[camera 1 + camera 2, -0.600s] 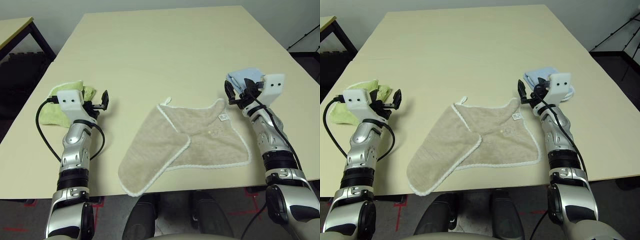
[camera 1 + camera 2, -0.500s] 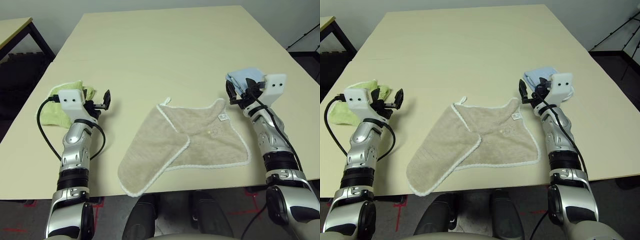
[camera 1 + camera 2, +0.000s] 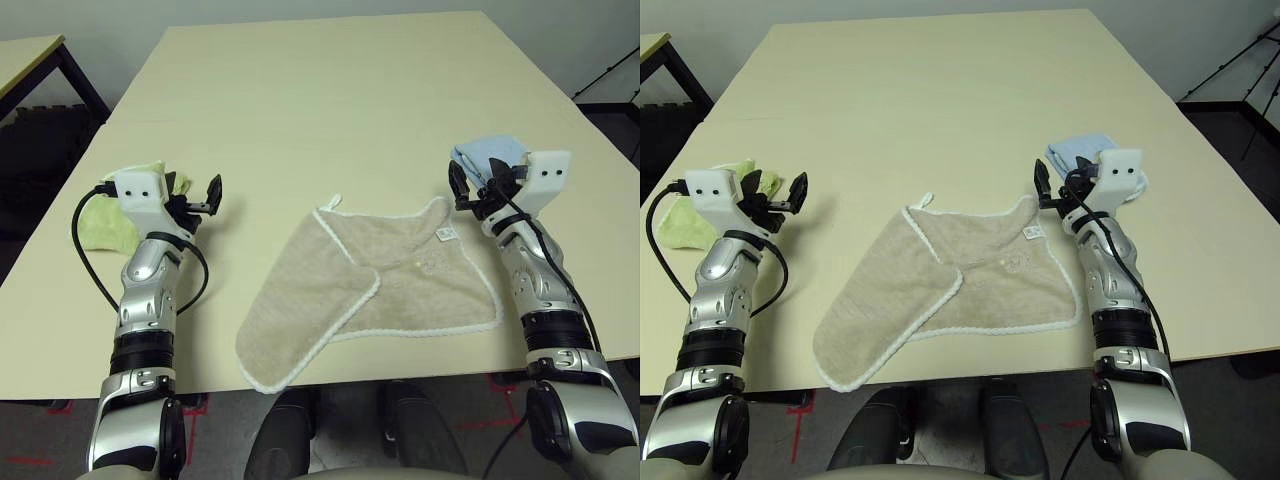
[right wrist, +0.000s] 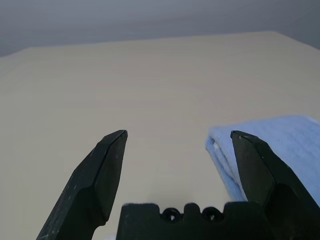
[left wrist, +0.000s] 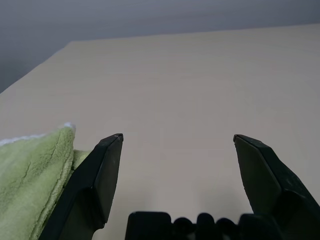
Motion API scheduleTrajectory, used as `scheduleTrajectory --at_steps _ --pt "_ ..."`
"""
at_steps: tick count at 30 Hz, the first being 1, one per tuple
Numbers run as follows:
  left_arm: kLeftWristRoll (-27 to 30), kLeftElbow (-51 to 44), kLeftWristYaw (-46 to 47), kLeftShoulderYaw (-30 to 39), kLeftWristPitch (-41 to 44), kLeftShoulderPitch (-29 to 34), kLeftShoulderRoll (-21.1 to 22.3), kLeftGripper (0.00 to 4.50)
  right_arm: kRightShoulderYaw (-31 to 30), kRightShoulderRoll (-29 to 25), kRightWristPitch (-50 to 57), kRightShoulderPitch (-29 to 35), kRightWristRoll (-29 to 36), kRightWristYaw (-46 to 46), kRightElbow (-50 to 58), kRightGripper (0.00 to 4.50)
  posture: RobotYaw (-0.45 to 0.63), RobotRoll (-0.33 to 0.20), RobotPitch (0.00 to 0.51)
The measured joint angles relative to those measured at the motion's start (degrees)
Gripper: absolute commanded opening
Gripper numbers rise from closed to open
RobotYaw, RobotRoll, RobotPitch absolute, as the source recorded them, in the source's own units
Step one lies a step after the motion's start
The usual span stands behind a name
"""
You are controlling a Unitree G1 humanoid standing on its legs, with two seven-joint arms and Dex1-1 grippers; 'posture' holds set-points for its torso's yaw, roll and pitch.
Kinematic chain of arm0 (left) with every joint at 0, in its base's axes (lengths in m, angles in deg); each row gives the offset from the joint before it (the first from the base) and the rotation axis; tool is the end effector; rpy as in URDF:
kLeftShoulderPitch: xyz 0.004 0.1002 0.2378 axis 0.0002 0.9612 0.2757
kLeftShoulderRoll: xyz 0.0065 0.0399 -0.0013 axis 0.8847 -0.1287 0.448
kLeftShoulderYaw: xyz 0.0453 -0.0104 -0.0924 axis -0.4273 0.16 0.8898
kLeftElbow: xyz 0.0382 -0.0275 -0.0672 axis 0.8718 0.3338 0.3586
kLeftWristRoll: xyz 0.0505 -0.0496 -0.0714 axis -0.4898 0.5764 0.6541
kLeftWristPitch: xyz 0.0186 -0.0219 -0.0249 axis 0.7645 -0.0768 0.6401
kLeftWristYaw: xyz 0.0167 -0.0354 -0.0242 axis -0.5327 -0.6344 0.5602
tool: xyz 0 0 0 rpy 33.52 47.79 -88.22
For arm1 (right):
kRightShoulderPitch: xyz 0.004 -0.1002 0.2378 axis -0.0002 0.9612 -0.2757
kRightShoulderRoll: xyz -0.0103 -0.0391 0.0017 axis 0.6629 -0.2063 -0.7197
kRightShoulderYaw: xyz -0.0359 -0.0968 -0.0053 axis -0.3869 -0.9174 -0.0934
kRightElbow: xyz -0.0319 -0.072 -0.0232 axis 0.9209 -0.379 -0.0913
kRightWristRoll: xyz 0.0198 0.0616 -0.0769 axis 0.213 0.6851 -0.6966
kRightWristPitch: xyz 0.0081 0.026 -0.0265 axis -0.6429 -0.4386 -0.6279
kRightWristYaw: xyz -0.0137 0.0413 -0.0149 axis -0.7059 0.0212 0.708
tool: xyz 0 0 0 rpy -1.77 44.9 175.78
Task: Fold the towel and set it aside.
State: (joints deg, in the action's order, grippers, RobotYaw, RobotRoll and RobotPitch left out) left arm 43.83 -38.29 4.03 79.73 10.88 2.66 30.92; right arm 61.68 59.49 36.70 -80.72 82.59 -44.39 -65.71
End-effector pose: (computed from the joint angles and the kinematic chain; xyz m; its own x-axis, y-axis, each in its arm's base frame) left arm 0.2741 0.2749 0.1120 0.9809 -0.0540 0.1868 0.0411 0.9965 0.0723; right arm 0.3025 -0.2207 0.1183 0.9689 0.1276 0.2122 -0.1386 0.9896 0.0377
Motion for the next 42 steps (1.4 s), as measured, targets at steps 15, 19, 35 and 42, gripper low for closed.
scheduleTrajectory --at_steps 15,19,35,42 --pt "1.3 8.3 -4.7 1.0 0.6 -5.3 4.4 4.48 -0.9 2.0 1.2 -0.1 -0.5 -1.2 0.0 4.50 0.04 0.000 0.122" --pt "2.5 8.3 -9.1 0.6 3.8 -5.7 4.8 4.48 -0.8 0.4 1.1 -0.4 -0.3 0.6 -1.8 4.50 0.04 0.000 0.130" --pt "2.0 20.3 -58.7 -13.8 2.4 -18.5 13.7 4.48 -1.6 -7.3 5.3 -3.1 0.3 11.3 -1.6 4.50 0.00 0.000 0.159" --pt "-0.2 24.6 -63.7 -15.4 -3.9 -19.7 14.0 4.48 -4.0 -8.9 8.2 -5.2 -0.5 14.3 -1.2 4.50 0.01 0.000 0.156"
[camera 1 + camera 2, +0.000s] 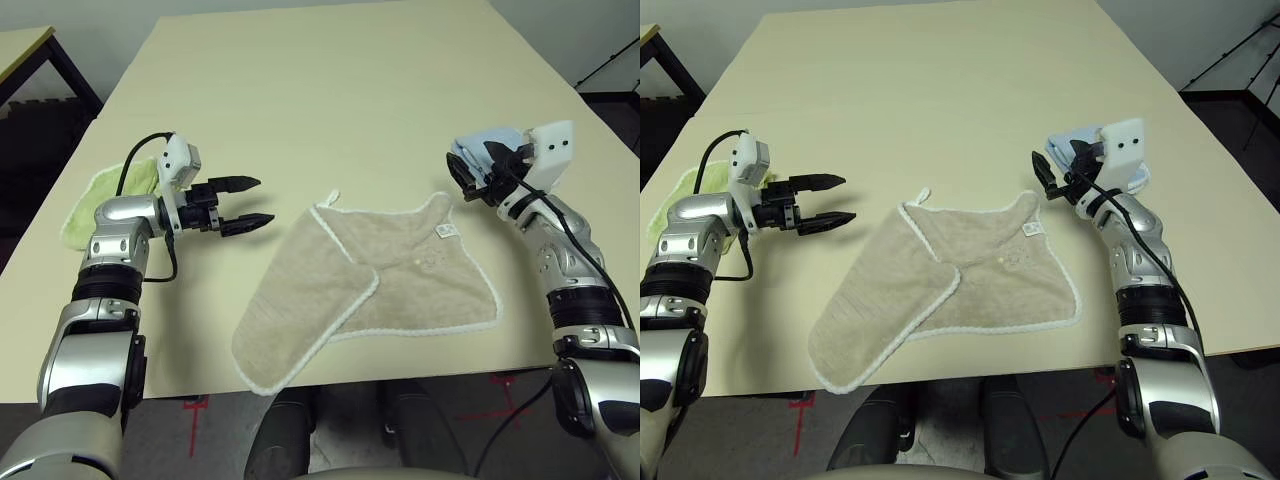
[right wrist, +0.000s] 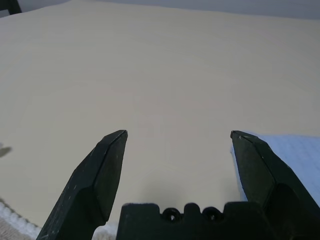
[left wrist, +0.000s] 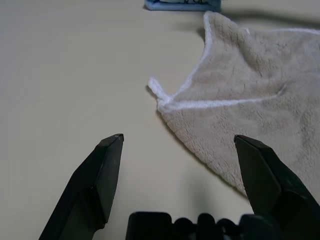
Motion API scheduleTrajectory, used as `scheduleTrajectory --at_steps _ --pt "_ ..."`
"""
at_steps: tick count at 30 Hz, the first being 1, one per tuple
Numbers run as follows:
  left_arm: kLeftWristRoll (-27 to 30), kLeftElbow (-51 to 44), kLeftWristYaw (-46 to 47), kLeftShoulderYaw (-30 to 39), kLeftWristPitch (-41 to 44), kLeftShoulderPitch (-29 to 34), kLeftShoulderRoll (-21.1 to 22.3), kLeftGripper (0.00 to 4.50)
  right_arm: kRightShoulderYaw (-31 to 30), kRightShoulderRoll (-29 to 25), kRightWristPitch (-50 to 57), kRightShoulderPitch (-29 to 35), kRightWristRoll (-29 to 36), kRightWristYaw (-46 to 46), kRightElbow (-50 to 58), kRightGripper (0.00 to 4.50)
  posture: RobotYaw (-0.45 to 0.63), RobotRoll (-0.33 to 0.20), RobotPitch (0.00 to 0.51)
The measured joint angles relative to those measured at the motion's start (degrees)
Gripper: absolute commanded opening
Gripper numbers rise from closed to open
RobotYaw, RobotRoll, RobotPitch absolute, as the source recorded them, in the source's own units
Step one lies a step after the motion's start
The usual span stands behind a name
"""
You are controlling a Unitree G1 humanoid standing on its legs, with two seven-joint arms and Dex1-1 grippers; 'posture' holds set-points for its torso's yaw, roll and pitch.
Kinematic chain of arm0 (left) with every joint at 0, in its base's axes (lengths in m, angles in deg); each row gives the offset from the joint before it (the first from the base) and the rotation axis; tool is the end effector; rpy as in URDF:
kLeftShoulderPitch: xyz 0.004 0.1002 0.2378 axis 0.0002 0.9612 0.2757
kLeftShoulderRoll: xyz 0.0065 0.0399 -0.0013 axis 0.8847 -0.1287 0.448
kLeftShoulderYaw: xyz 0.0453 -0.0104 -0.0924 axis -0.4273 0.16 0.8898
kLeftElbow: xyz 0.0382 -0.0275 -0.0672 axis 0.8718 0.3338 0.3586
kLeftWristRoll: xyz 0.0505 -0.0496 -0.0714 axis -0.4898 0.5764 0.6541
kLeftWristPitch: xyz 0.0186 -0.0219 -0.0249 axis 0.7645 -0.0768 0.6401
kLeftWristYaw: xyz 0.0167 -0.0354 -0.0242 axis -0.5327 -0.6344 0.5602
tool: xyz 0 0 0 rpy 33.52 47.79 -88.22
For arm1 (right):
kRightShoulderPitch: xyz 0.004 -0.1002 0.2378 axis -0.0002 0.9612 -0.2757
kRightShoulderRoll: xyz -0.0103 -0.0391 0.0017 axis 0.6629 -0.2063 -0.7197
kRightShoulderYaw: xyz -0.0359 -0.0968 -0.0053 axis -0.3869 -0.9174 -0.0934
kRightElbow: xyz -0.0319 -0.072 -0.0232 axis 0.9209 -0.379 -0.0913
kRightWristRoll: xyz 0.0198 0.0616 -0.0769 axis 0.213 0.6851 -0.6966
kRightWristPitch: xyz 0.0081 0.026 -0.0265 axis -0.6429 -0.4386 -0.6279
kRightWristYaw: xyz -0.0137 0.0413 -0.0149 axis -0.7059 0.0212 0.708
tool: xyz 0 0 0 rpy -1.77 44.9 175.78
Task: Fold the towel and set it aside.
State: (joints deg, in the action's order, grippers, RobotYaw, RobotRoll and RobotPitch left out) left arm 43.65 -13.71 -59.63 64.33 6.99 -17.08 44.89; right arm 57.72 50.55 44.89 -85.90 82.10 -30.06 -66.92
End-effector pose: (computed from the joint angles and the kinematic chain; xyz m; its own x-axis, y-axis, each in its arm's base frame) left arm 0.3184 0.2963 0.1644 0.3932 -0.8890 -0.2347 0.9117 0.3440 0.2246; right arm 0.3134 -0.2411 0.1508 0.9198 0.3813 0.0929 -0.3687 0.9206 -0.1284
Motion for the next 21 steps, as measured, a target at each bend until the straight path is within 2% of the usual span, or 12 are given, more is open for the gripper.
scheduleTrajectory --at_steps 4,13,21 --pt "-0.6 0.0 -1.9 -0.5 0.9 -0.2 0.2 4.48 -1.3 -0.2 0.9 -0.1 -0.7 1.0 1.4 4.50 0.00 0.000 0.154" --pt "-1.5 -0.3 -1.7 -0.6 -0.4 -0.9 0.2 4.48 -5.1 -5.7 7.1 -3.6 -3.5 8.1 1.5 4.50 -0.01 0.000 0.163" --pt "1.7 -3.6 -3.1 -0.1 5.3 -1.2 -2.5 4.48 -9.7 -10.9 17.6 -14.6 -4.7 20.8 -8.6 4.50 -0.02 0.000 0.179"
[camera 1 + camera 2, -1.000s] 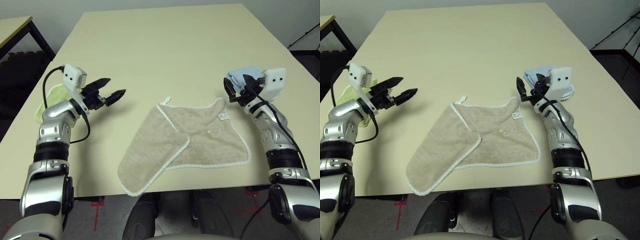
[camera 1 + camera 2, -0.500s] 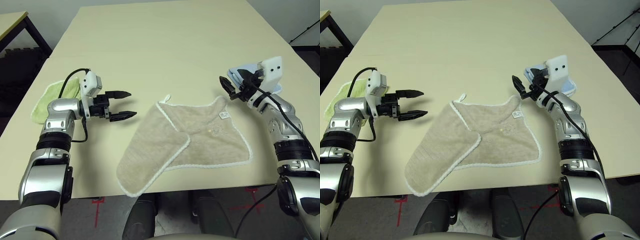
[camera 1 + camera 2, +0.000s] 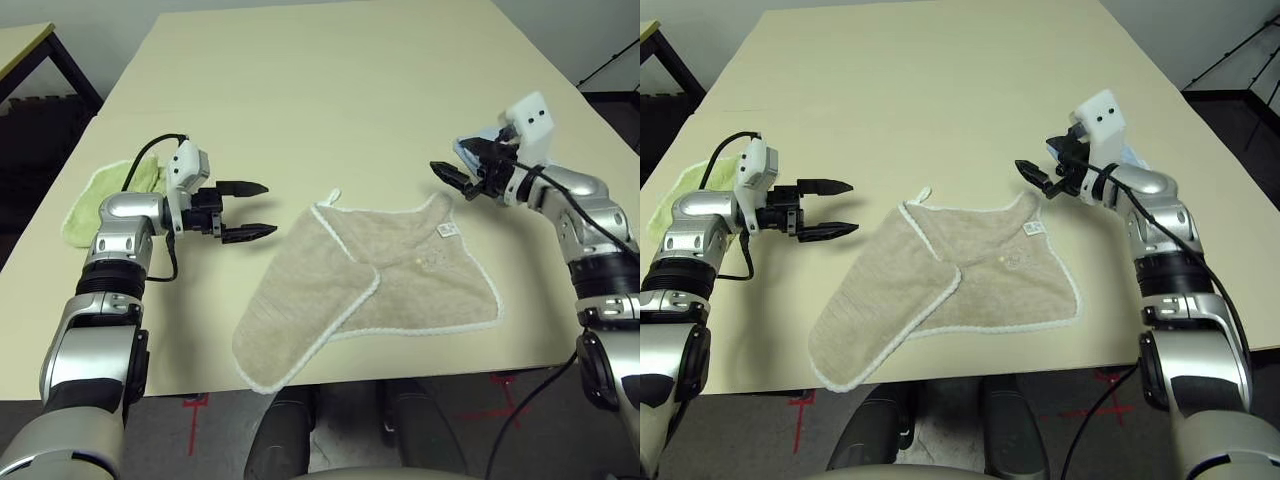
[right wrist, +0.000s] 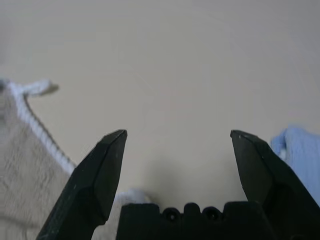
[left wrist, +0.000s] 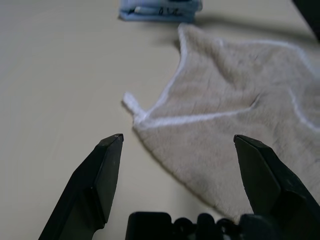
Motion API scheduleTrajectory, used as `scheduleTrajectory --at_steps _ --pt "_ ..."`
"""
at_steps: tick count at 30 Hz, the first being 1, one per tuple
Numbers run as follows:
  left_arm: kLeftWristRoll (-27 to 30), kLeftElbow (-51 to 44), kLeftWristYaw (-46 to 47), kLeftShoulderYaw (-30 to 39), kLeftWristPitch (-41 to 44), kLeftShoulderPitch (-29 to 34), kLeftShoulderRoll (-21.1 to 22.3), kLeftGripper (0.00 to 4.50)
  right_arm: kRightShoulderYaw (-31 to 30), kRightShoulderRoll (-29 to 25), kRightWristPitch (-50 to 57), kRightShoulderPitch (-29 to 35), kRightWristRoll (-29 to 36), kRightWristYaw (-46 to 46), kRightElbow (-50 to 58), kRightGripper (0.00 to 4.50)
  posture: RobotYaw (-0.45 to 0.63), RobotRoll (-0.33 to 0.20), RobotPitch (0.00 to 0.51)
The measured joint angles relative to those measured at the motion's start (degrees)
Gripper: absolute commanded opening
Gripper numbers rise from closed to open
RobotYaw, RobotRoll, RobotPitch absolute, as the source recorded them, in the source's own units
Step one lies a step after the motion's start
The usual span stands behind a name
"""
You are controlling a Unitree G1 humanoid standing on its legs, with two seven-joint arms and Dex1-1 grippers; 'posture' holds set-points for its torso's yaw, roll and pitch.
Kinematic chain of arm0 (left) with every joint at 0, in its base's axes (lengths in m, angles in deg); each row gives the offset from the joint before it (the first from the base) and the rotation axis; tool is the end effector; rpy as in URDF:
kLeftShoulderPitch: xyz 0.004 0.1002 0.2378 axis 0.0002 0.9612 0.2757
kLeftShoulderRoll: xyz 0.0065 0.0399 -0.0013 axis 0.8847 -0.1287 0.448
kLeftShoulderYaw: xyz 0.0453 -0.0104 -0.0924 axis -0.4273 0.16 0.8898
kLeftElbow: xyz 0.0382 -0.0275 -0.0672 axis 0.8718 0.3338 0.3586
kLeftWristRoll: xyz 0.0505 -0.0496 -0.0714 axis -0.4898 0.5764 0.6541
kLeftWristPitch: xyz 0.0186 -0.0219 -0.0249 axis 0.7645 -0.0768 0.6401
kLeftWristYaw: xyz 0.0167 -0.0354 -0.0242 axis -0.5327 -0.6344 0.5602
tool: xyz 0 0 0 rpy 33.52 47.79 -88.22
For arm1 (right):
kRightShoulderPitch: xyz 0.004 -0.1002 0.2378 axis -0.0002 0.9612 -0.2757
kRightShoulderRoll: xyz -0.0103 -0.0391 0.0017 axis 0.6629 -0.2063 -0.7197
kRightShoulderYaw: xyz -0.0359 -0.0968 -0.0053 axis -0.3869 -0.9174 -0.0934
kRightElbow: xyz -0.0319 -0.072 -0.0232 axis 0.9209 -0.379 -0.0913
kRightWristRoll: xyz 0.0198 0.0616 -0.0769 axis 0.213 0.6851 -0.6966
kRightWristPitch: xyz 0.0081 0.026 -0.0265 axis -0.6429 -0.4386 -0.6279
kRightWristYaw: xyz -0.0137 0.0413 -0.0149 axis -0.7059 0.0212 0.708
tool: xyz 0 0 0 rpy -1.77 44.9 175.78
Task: Fold the towel and set it aside.
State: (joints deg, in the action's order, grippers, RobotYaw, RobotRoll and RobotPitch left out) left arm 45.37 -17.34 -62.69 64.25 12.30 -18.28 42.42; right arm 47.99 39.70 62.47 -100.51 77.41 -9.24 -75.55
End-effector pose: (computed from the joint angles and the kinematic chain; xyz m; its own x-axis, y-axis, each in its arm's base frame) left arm 0.3261 0.2788 0.1698 0.2970 -0.9357 -0.1902 0.9476 0.2644 0.1791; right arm 0.3358 -0.2575 0.2070 0.7637 0.5793 -0.2851 -0.6359 0.7511 -0.1774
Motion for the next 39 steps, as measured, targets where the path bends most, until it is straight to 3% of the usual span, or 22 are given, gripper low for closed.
scheduleTrajectory --at_steps 10,22,26,36,39 --pt "3.0 -6.4 -0.1 0.8 3.5 3.9 -0.9 4.48 -7.2 -3.8 1.6 -9.6 -4.8 19.1 -15.6 4.50 -0.01 0.000 0.184" --pt "3.7 -12.3 1.3 0.9 5.0 8.0 -0.6 4.48 -9.8 -2.4 2.4 -9.4 -7.3 27.5 -16.5 4.50 -0.01 0.000 0.187" --pt "4.2 -13.1 1.4 0.9 6.0 8.3 -0.5 4.50 -10.2 -2.0 2.9 -9.4 -8.3 28.5 -16.8 3.67 0.00 0.000 0.188" --pt "4.3 -14.7 2.0 0.9 6.6 9.0 -0.3 4.50 -10.2 -1.2 3.0 -9.6 -8.9 28.7 -18.3 0.02 0.00 0.000 0.182" --pt "4.3 -14.7 2.1 0.9 7.0 9.0 -0.2 4.50 -9.6 -1.2 2.3 -10.4 -8.8 28.5 -18.7 0.02 0.00 0.000 0.179"
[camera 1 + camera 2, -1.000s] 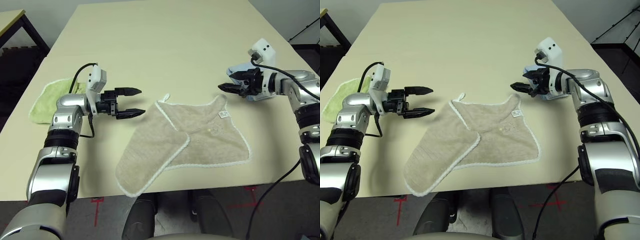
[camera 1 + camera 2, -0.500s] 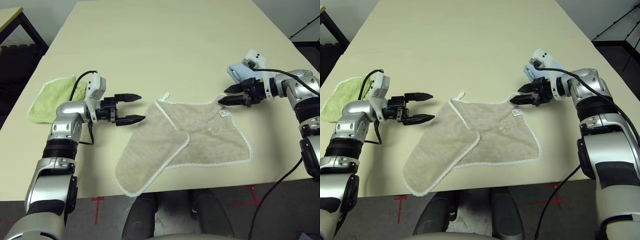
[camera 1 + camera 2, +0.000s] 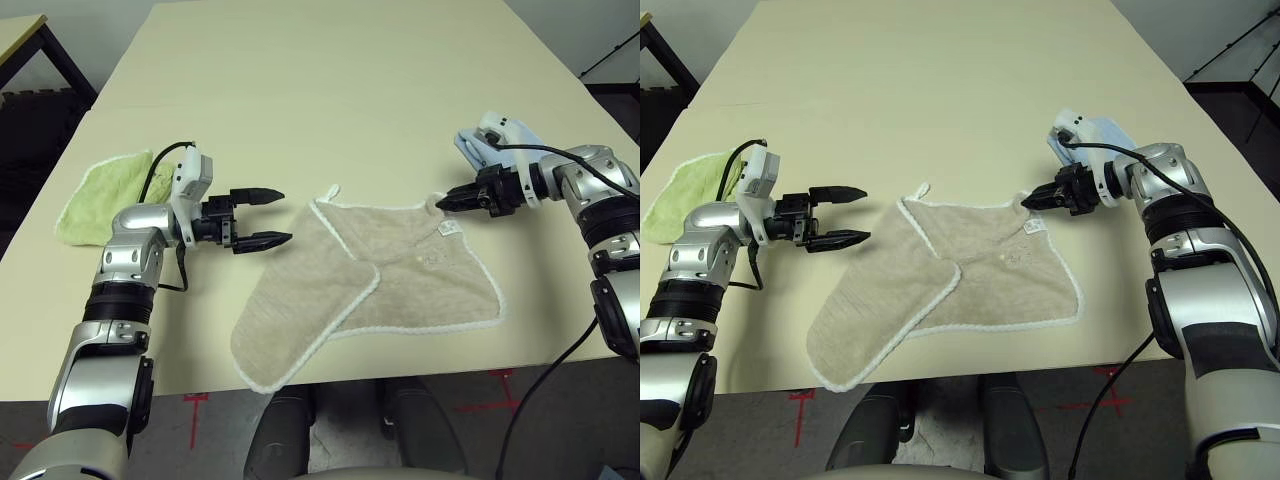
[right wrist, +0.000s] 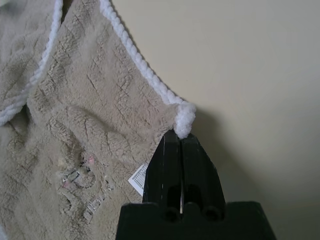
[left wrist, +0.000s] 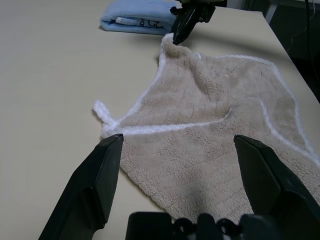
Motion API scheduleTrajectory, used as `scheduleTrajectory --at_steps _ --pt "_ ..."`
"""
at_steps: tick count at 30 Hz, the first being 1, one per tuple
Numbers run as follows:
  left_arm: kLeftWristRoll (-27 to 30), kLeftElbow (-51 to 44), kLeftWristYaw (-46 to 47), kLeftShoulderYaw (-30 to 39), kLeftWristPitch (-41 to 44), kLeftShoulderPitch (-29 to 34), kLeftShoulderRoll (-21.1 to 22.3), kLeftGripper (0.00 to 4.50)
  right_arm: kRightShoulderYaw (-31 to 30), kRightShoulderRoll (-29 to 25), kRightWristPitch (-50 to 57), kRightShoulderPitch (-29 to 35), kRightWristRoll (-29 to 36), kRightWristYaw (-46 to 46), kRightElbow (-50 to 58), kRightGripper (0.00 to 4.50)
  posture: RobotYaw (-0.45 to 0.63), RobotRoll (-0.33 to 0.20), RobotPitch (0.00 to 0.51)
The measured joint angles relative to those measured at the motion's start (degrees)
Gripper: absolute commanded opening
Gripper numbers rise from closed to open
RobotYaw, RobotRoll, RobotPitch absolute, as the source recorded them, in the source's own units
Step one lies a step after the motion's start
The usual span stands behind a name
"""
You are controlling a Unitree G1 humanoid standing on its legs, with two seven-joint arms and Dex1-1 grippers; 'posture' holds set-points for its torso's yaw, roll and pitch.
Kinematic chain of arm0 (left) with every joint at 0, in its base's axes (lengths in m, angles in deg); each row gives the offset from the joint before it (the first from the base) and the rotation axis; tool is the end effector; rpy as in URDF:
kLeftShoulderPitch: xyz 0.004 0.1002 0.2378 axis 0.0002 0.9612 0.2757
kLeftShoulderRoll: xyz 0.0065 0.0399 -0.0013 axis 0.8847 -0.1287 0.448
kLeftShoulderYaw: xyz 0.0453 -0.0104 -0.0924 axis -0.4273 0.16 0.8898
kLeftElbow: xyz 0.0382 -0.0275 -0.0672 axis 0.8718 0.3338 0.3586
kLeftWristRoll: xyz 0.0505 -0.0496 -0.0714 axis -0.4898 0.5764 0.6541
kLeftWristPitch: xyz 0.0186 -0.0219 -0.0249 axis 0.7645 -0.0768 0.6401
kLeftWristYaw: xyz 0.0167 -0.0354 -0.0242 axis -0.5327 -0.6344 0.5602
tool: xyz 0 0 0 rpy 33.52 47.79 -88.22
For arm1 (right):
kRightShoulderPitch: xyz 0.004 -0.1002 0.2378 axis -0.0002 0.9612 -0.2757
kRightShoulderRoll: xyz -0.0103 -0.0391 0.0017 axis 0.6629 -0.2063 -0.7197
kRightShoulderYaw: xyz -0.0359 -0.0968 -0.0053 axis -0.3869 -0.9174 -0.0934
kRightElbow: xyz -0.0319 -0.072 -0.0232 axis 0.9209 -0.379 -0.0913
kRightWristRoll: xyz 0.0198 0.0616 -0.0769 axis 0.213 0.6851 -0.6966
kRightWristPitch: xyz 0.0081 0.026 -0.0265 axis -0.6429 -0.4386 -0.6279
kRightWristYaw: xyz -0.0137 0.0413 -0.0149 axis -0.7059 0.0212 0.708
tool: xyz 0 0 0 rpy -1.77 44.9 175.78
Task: Fold the towel and set it aside.
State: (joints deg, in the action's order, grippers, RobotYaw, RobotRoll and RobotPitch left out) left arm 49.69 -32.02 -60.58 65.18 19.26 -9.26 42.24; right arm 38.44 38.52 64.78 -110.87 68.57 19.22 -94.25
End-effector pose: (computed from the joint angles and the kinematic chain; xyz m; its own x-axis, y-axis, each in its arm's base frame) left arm 0.3078 0.2721 0.1590 0.2707 -0.9516 -0.1453 0.9573 0.2503 0.1448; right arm 0.3514 -0.2642 0.2081 0.3693 0.7242 -0.5823 -0.8583 0.5061 0.0850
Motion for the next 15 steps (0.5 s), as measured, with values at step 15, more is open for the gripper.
scheduleTrajectory --at_steps 15 --pt "0.2 -2.4 7.2 0.0 5.1 -0.1 -0.5 4.50 12.7 7.5 -29.3 2.0 7.1 -16.7 6.0 0.02 -0.01 0.000 0.167"
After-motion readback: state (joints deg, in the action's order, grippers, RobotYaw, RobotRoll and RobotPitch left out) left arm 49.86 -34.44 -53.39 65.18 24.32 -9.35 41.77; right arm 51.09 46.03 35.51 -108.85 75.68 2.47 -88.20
